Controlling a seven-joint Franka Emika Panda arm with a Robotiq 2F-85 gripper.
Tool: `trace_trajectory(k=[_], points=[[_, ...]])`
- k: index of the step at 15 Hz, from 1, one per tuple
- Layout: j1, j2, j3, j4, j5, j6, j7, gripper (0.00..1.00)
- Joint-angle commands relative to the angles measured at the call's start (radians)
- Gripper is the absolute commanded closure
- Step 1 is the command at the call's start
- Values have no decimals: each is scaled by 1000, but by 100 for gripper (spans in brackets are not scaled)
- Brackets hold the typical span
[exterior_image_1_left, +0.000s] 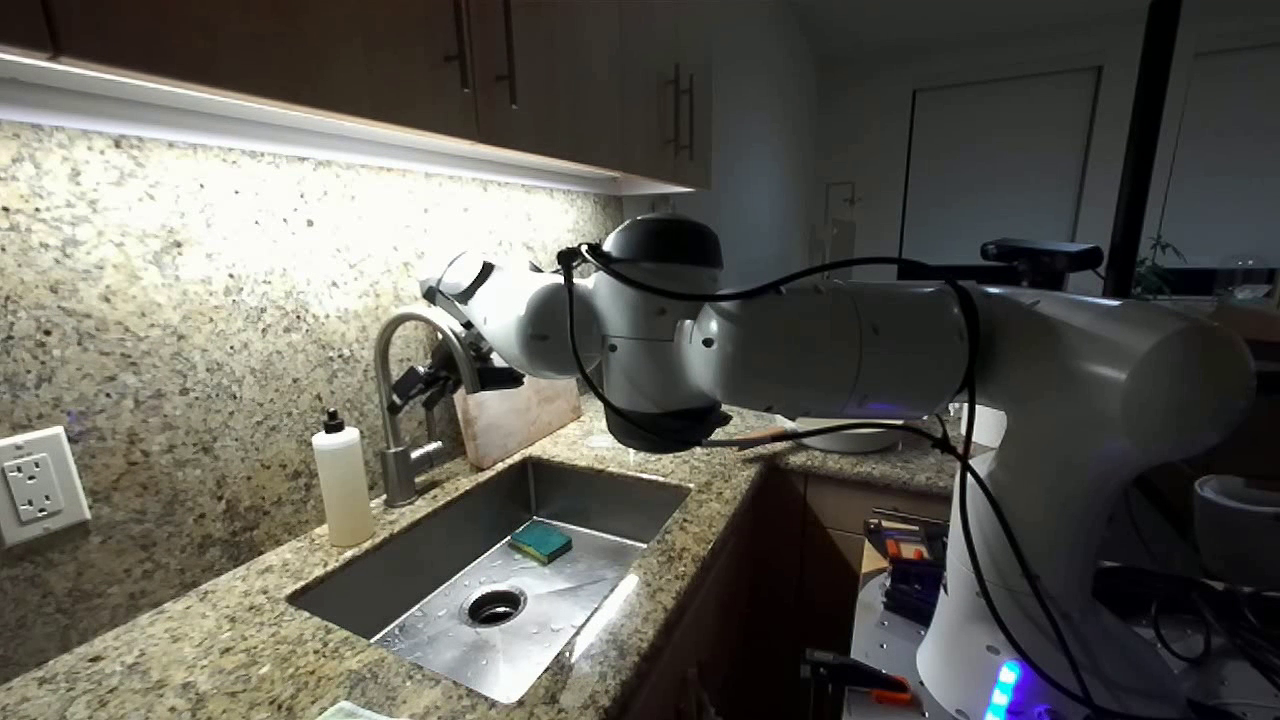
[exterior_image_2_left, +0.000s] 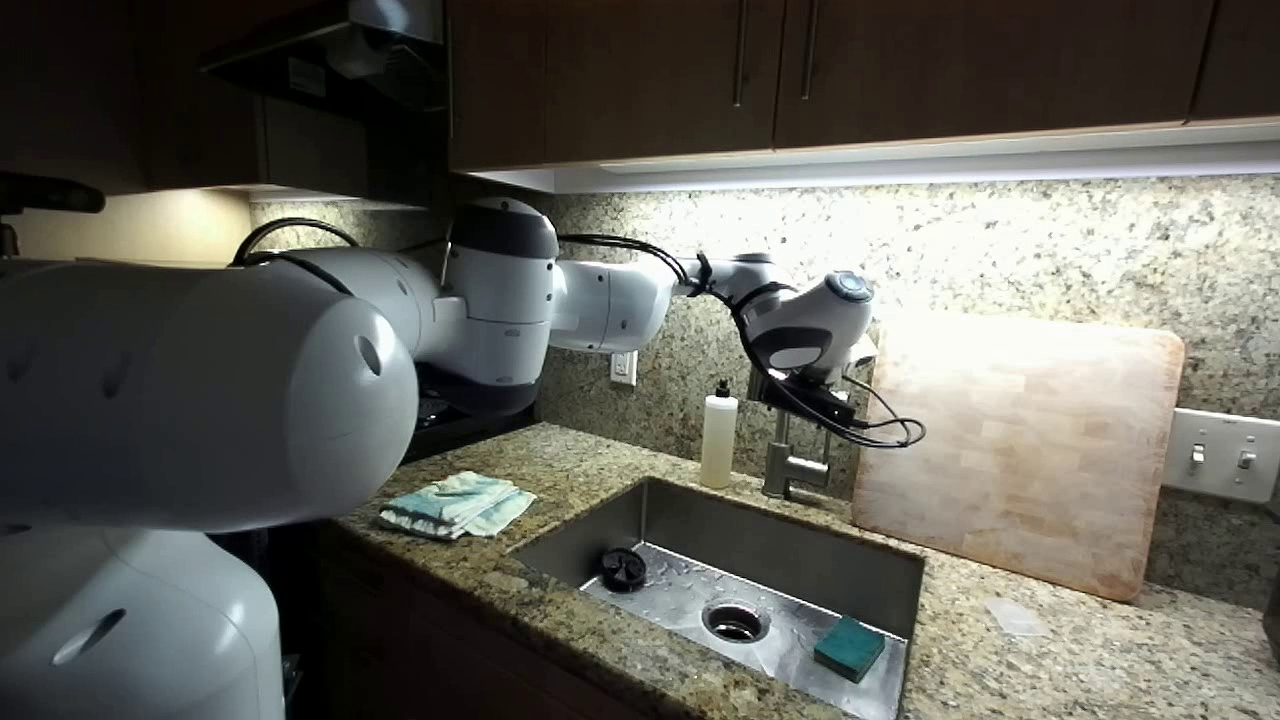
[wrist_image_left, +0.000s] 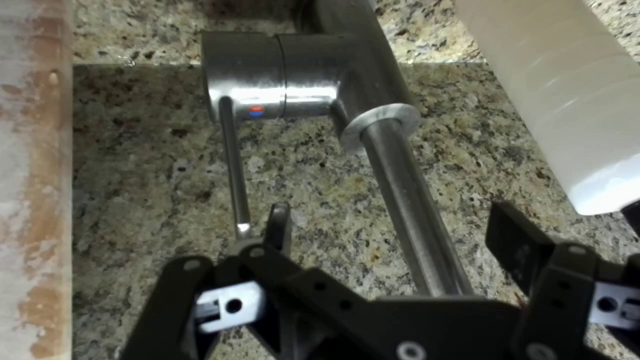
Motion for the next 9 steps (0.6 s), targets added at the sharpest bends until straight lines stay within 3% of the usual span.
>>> trace_trajectory(k=[1, 9], points=[[1, 0, 4, 6, 4, 15, -20, 0], [1, 0, 3, 23, -92, 77, 31, 0]])
